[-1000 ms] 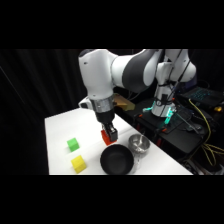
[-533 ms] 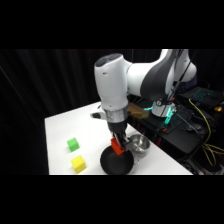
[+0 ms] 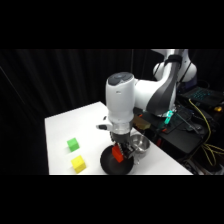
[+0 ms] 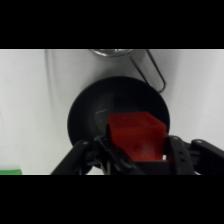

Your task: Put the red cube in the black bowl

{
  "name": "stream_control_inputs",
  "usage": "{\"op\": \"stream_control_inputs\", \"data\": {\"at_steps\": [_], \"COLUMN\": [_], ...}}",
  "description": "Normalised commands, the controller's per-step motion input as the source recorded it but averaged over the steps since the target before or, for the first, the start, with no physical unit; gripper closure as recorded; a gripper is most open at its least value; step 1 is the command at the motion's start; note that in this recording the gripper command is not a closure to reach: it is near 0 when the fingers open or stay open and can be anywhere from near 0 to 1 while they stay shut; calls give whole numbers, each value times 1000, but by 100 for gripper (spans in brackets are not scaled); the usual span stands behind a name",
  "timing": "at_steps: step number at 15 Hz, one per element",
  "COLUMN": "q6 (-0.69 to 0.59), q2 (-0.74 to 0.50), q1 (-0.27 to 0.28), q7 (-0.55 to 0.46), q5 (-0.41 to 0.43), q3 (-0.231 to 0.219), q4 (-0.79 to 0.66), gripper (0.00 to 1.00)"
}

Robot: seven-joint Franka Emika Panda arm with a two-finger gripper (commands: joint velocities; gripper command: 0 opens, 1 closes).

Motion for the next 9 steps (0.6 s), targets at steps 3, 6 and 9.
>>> {"op": "stream_control_inputs", "data": {"at_steps": [3,6,9], "q6": [51,-173,-521], "q2": [-175,-332,-486], "q1": [98,83,98], "q7": [7,25,164], "q5": [-198,-62,9], "q3": [-104,-40,10], "q4": [-97,-105,-43], "gripper": [0,0,0]}}
